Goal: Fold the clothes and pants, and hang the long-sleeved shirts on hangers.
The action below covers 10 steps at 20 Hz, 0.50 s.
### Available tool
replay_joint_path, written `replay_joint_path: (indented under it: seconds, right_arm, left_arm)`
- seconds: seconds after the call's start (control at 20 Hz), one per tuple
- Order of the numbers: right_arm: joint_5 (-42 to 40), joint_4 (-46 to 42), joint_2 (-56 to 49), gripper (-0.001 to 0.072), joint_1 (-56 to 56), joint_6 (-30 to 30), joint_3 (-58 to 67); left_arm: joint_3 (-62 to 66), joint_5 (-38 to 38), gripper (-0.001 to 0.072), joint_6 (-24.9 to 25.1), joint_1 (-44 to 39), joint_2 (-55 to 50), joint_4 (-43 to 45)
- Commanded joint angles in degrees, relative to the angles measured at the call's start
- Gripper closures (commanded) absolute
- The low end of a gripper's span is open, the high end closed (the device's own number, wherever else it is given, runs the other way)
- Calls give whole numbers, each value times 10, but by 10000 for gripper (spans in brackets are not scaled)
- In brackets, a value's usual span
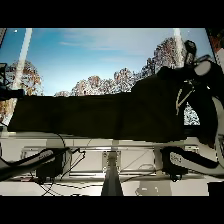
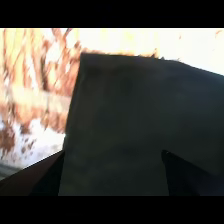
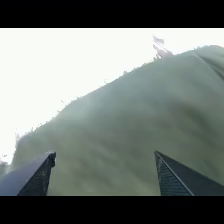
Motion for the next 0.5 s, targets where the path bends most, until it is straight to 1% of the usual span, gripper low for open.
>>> replay_joint_path:
  seconds: [0.0,0.1,0.15,0.3,0.45]
  right_arm:
    - [38,-18,-148,14,54,47,120]
    - [81,-43,-203,14,65,53,163]
    - [101,-65,-226,15,67,67,180]
    - [161,-118,-267,17,67,94,200]
    - [259,-163,-299,18,67,94,200]
  left_arm:
    - [1,47,20,0,-62,0,0]
    - [1,61,21,-2,-80,0,0]
    - [1,64,20,-5,-86,0,0]
    - [1,69,21,-4,-93,0,-28]
    - [1,71,21,-4,-93,0,-45]
